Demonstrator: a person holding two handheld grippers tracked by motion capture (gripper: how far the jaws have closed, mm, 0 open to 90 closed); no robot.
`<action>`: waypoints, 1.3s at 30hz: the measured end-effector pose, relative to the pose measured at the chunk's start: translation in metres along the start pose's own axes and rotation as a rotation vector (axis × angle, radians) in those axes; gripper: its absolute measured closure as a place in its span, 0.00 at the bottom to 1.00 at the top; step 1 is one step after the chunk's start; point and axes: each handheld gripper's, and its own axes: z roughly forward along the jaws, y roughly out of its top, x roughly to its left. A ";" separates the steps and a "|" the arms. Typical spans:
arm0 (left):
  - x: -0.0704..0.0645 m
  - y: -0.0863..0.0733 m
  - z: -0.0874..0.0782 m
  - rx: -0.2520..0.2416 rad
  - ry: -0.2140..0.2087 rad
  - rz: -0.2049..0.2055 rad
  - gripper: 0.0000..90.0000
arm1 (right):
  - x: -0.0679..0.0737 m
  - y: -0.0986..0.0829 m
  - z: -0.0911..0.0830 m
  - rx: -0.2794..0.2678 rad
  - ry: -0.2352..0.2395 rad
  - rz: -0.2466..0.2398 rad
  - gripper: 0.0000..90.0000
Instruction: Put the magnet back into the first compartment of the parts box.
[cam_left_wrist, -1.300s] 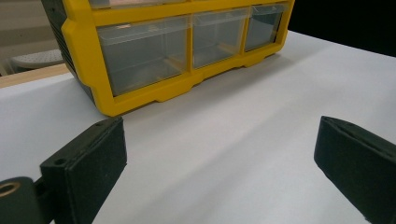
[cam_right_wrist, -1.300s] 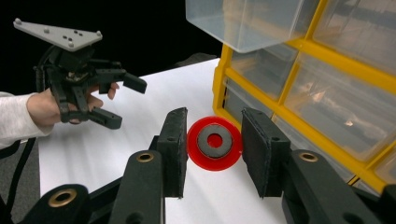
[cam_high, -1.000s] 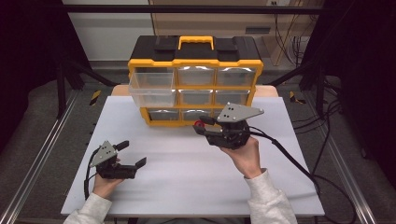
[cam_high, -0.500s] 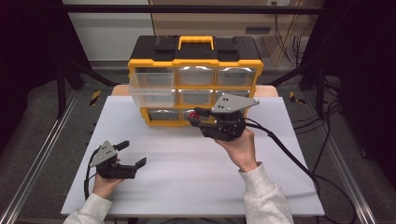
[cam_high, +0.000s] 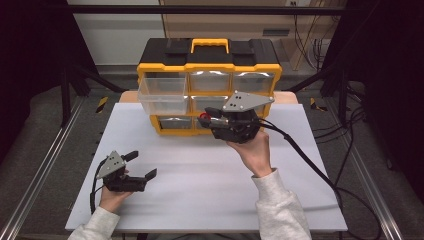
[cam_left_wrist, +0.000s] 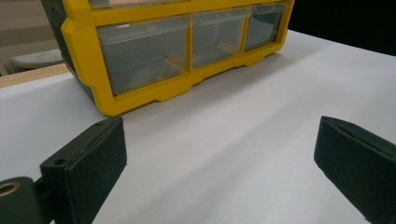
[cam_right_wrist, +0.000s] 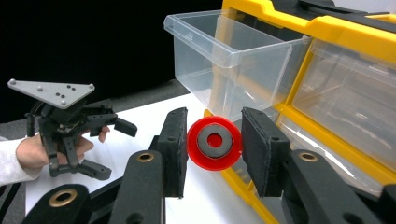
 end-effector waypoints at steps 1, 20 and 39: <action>0.000 0.000 0.000 0.000 0.000 0.000 0.02 | -0.001 0.001 0.001 0.003 -0.001 0.001 0.69; 0.000 0.000 0.000 -0.001 -0.002 0.000 0.02 | -0.002 0.030 0.015 -0.012 -0.007 -0.011 0.69; 0.000 0.000 0.000 0.000 -0.005 0.001 0.02 | -0.006 0.055 0.035 -0.012 -0.030 -0.024 0.69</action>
